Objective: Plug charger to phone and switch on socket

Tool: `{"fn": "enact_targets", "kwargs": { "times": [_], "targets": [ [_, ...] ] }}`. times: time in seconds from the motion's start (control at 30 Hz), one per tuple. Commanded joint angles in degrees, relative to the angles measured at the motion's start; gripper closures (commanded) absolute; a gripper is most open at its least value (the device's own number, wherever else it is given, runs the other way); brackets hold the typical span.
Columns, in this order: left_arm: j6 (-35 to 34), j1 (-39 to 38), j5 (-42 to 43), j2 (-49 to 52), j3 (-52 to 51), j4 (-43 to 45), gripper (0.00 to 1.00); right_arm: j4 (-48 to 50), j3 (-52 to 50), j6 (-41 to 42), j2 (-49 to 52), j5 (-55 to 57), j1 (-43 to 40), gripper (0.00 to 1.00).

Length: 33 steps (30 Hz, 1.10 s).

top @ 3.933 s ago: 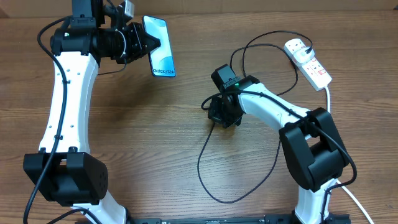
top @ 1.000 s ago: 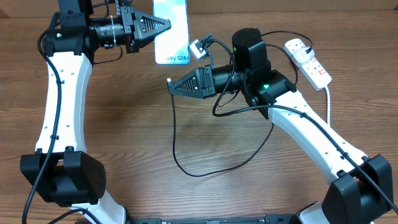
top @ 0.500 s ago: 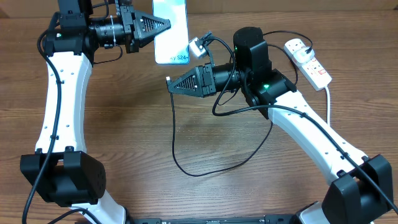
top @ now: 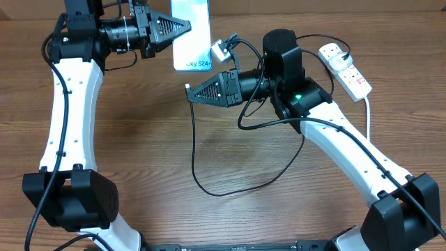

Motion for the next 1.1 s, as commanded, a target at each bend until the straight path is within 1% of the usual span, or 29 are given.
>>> {"fn": "enact_targets", "kwargs": {
  "times": [0.0,0.27,0.77,1.07],
  "targets": [
    [-1.18,0.02,1.33,0.09,0.85,0.59,0.96,1.68,0.15,1.77,-1.46,-1.09,1.53,0.96],
    [-1.2,0.04,1.81,0.09,0.85,0.57,0.96,2.86,0.15,2.1,-1.46,0.15,1.16,0.96],
    [-1.18,0.04,3.32,0.09,0.85,0.57,0.96,2.19,0.09,1.66,-1.44,1.66,-2.91,0.96],
    [-1.2,0.04,3.93,0.09,0.85,0.57,0.96,2.21,0.09,1.68,-1.44,1.95,-2.95,0.96]
  ]
}}
